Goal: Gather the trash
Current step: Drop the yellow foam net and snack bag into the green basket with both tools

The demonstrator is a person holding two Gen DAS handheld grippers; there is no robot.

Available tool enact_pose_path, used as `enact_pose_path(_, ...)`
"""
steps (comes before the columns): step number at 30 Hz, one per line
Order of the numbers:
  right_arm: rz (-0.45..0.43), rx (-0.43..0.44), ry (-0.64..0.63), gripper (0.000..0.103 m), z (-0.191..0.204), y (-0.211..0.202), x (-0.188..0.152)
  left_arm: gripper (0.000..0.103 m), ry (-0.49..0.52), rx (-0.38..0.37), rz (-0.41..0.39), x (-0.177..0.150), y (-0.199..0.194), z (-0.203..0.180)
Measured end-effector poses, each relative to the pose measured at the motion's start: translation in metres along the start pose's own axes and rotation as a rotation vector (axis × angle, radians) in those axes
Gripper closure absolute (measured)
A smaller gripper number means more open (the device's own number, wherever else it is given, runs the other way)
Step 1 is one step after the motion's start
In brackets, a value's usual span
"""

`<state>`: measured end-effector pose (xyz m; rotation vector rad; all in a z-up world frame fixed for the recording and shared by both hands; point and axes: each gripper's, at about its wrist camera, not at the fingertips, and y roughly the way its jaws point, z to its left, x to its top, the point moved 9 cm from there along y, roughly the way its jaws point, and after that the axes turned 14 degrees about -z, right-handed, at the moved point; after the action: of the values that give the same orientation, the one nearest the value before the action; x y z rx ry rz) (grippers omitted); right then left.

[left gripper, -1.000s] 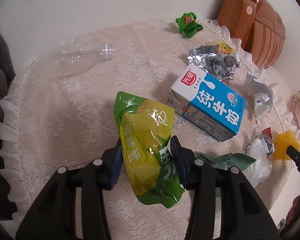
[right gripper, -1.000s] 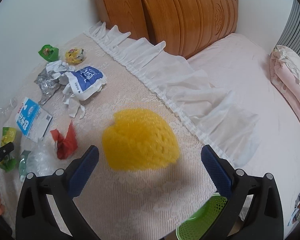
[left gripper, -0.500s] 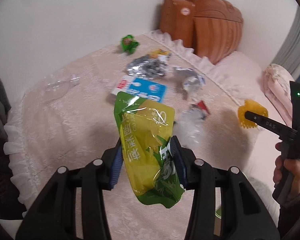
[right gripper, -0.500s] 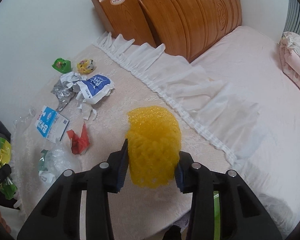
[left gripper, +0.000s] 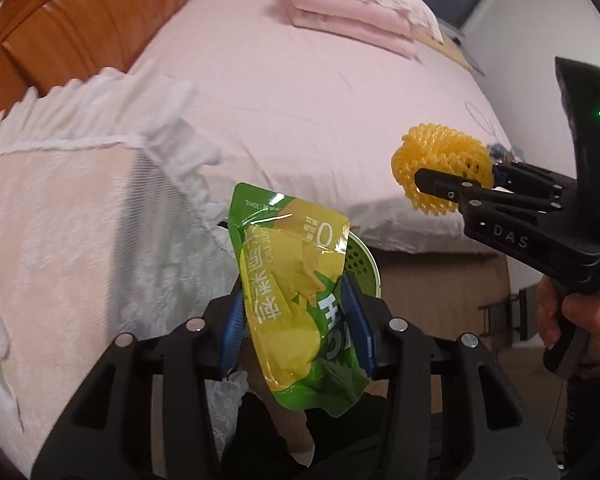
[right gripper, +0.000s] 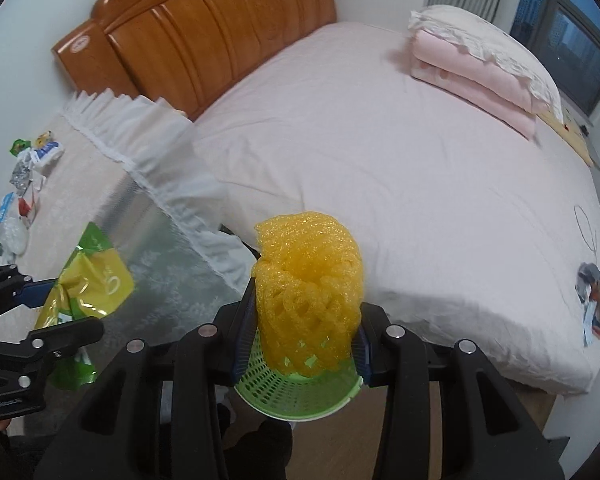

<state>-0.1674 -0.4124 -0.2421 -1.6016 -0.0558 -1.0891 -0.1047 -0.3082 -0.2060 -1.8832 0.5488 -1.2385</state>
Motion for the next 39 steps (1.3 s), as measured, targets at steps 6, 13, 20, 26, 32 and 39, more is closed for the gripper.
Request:
enact_pose_path(6, 0.055, 0.002, 0.041, 0.061, -0.044, 0.004, -0.040, 0.046, 0.052, -0.026, 0.103, -0.018, 0.046, -0.049)
enact_pose_path(13, 0.106, 0.055, 0.031, 0.059, -0.055, 0.015, -0.060, 0.020, 0.011, 0.041, 0.059, -0.006, 0.045, -0.040)
enact_pose_path(20, 0.132, 0.076, -0.065, 0.002, -0.027, 0.029, -0.069, 0.009, -0.076, 0.208, -0.110, 0.019, -0.007, 0.011)
enact_pose_path(26, 0.100, 0.055, -0.152, 0.002, -0.006, 0.030, -0.054, 0.008, -0.165, 0.308, -0.220, 0.025, -0.064, 0.053)
enact_pose_path(32, 0.004, 0.106, -0.152, 0.002, 0.035, 0.017, -0.007, 0.008, -0.293, 0.462, -0.314, 0.002, -0.133, 0.112)
enact_pose_path(39, -0.090, 0.247, -0.149, 0.002, 0.111, -0.008, 0.046, 0.008, -0.403, 0.643, -0.340, -0.047, -0.192, 0.181)
